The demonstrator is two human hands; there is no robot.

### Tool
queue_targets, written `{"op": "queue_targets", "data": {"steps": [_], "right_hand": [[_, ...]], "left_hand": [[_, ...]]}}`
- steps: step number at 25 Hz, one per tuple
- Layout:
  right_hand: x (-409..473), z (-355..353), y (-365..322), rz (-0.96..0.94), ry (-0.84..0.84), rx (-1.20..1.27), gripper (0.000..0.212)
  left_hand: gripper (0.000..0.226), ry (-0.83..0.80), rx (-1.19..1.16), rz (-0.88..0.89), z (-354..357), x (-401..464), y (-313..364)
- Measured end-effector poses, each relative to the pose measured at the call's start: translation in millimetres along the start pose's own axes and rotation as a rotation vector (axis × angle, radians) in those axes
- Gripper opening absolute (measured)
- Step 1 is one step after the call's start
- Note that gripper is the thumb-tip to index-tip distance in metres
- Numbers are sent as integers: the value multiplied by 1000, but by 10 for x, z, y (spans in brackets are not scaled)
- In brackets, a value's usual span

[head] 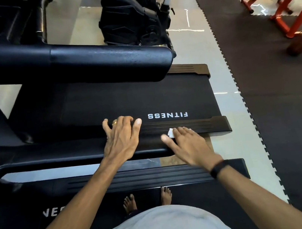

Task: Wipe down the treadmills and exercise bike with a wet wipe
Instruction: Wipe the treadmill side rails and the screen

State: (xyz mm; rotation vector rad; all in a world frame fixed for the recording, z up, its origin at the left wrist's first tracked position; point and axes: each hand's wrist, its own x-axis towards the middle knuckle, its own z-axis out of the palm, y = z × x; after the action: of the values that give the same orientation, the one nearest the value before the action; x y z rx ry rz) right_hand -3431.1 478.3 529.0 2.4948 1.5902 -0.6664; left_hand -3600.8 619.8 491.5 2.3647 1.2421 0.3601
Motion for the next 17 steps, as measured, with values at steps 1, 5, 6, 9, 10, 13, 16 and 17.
{"op": "queue_targets", "data": {"steps": [1,5,6,9,10,13,16,17], "right_hand": [[212,-78,-67,56,-74,53,95],[559,-183,-529,-38,-240,89,85],[460,-168,-553,-123,-200,113,79],[21,-97,-258,-307,-46,231,62],[-26,-132,-116,-322,-47,223,63],[208,-286,57,-113,-250,189,84],[617,-408,-223,2,-490,276,102],[692,-414,-371,-27,-527,324,104]], "left_hand": [[69,2,5,-7,5,4,3],[68,29,1,-49,7,8,1],[68,41,-11,-64,7,8,-10],[66,95,-18,-110,-4,12,9],[64,127,-7,-133,-12,16,21],[63,161,32,-182,-28,32,46],[65,169,47,-199,-25,31,66],[65,171,43,-208,-19,22,73]]}}
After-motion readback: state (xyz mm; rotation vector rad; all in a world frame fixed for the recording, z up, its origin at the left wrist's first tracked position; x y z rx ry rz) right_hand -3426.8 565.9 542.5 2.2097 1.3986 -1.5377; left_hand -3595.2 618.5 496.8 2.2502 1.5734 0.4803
